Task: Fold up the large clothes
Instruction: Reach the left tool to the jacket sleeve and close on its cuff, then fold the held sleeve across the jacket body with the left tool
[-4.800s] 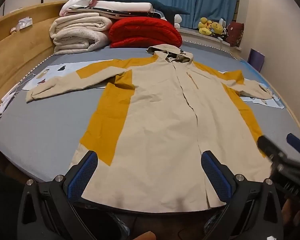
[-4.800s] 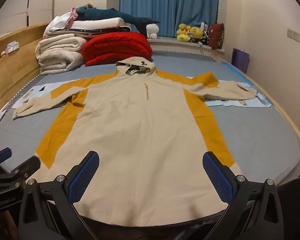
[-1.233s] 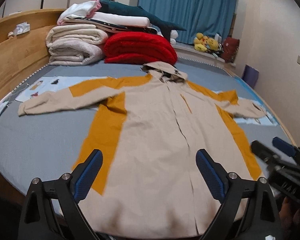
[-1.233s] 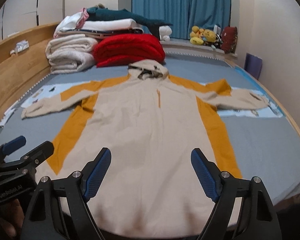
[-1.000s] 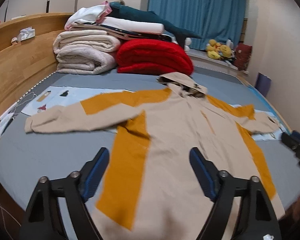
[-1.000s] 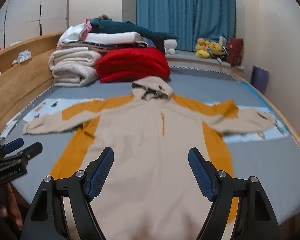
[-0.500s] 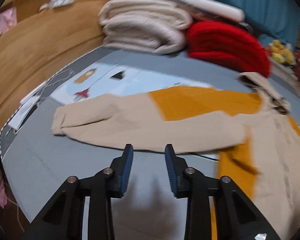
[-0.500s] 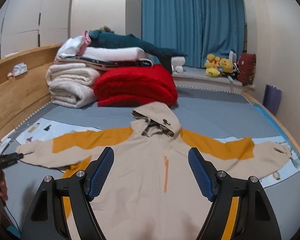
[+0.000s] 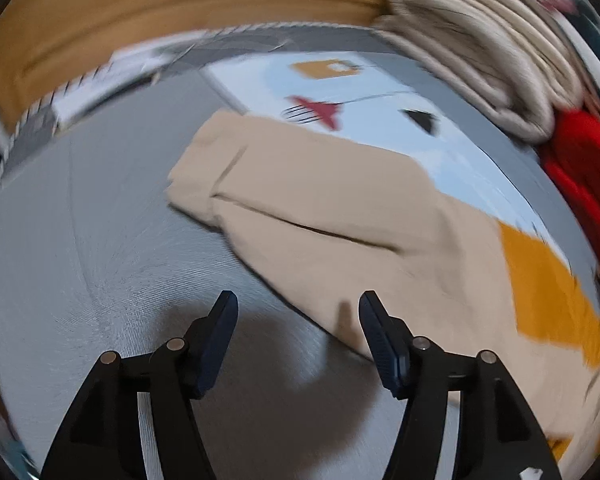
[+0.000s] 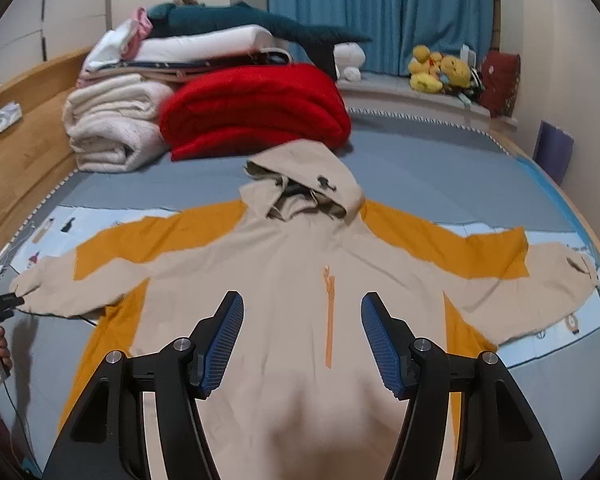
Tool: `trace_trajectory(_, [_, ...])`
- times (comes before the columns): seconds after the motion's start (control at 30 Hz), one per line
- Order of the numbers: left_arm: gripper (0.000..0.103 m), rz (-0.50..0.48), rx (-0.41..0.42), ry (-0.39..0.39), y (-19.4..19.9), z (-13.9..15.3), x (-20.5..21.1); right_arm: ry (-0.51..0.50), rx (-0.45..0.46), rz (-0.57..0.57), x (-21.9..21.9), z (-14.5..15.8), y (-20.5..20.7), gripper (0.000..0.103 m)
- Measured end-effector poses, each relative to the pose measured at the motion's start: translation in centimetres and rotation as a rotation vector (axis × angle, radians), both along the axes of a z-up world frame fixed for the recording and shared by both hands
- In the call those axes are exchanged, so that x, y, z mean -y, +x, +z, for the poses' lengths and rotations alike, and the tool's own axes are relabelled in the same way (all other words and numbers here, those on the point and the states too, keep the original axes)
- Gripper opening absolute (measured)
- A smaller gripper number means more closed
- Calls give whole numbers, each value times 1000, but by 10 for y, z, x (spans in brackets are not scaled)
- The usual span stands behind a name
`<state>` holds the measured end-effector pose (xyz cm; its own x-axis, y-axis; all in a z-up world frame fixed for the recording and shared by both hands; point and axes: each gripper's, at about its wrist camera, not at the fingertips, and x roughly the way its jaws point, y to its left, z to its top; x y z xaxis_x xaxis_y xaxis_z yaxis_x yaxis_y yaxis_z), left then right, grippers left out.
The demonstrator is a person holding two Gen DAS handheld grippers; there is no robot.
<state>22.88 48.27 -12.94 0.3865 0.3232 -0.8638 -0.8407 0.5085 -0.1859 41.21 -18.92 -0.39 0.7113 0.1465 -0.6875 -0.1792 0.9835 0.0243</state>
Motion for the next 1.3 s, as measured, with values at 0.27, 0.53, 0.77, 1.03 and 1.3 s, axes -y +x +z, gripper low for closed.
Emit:
trace_trajectory(0.27, [56, 111, 121, -105, 0, -16, -40, 0, -82, -15, -2, -22, 19, 63])
trace_trajectory(0.53, [2, 155, 162, -60, 8, -2, -42, -9, -112, -14, -1, -32, 22, 63])
trace_trajectory(0.77, [0, -123, 281, 128, 76, 99, 56, 3, -143, -48, 19, -33, 24, 55])
trace_trajectory(1.03, [0, -705, 424, 57, 160, 162, 310, 51, -180, -63, 39, -32, 23, 49])
trace_trajectory(1.3, [26, -1097, 333, -138, 166, 160, 448, 121, -231, -79, 56, -38, 31, 64])
